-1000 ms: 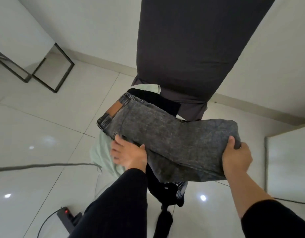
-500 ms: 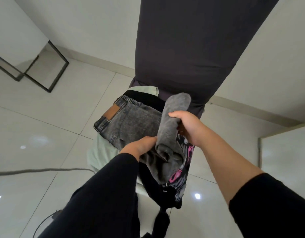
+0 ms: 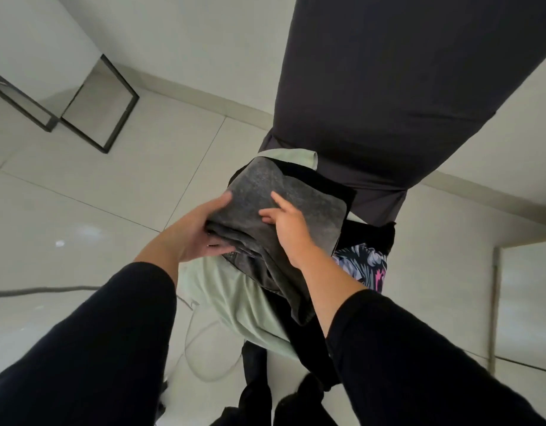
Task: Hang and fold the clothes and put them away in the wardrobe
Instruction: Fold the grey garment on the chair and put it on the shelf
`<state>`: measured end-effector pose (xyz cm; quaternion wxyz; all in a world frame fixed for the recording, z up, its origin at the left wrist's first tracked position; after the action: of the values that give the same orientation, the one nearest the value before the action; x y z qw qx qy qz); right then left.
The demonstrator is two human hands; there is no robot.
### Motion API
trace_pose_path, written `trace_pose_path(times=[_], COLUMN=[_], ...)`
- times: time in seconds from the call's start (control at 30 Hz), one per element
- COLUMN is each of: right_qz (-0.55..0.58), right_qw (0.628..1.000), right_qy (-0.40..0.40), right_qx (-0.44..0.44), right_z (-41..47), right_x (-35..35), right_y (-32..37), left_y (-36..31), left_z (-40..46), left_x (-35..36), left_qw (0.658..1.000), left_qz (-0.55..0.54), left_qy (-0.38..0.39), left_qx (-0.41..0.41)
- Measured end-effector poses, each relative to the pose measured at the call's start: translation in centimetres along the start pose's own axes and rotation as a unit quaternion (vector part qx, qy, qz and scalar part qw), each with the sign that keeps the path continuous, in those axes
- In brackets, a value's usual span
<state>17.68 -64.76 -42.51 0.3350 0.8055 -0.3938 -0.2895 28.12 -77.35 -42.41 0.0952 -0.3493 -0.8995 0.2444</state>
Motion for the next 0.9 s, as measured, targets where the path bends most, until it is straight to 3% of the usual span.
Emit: trace_pose_path(times=[0.07, 0.13, 0.2, 0.27, 0.37, 0.5, 0.57, 0.6, 0.67, 0.73, 0.8, 0.9], right_qz=[-0.067, -0.169, -0.336, -0.503, -0.595, -0.625, -0.612, -0.595, -0.55, -0.531, -0.547, -0.554], right_qw=[0.994, 0.964, 0.905, 0.819, 0.759, 0.74, 0.745, 0.751, 0.772, 0.791, 0.788, 0.789], right_qy=[-0.058, -0.127, -0.119, -0.085, -0.083, -0.075, -0.084, -0.109, -0.189, -0.226, -0.217, -0.195], right_qx=[-0.062, -0.159, -0.233, -0.261, -0.251, -0.236, -0.252, -0.263, -0.257, -0.203, -0.178, -0.179], right_z=[-0.4, -0.6, -1.2, -2.1, -2.2, -0.7, -0.6, -0.6, 0.1, 1.8, 3.2, 4.4], right_x=[-0.8, -2.1, -2.5, -2.1, -1.1, -0.7, -0.6, -0.8, -1.9, -3.2, -3.7, -3.4], right_y=[-1.2, -2.3, -4.3, -7.2, -9.7, -10.0, -9.6, -9.0, -7.6, -7.2, -7.6, -8.5], left_y=[-0.1, 0.0, 0.2, 0.8, 2.2, 2.2, 1.7, 1.3, 0.7, 1.2, 2.0, 2.8], left_z=[1.4, 2.6, 3.4, 4.5, 5.5, 5.7, 4.7, 4.0, 3.3, 4.1, 6.2, 8.5], left_x=[-1.1, -1.5, -1.4, -1.1, -1.0, -0.1, 1.0, 1.7, 3.8, 5.2, 5.3, 4.5], left_qw=[0.991, 0.98, 0.965, 0.944, 0.919, 0.873, 0.8, 0.76, 0.693, 0.635, 0.628, 0.667], left_qz=[0.08, 0.09, 0.103, 0.157, 0.228, 0.339, 0.414, 0.431, 0.458, 0.54, 0.607, 0.61], left_qy=[-0.084, -0.15, -0.203, -0.237, -0.264, -0.298, -0.359, -0.377, -0.324, -0.227, -0.176, -0.15], left_qx=[0.061, 0.097, 0.133, 0.171, 0.185, 0.186, 0.242, 0.309, 0.454, 0.503, 0.454, 0.4])
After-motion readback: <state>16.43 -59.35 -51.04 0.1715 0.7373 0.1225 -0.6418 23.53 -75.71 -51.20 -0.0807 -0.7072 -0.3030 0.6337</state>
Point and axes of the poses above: each hand's wrist, its own z-axis towards the middle knuckle, its own x-axis out of the palm, y = z × x, the point moved 4 cm from there along z, towards the middle knuckle, and after that the axes turned 10 degrees about -y, right-handed, at the moved point
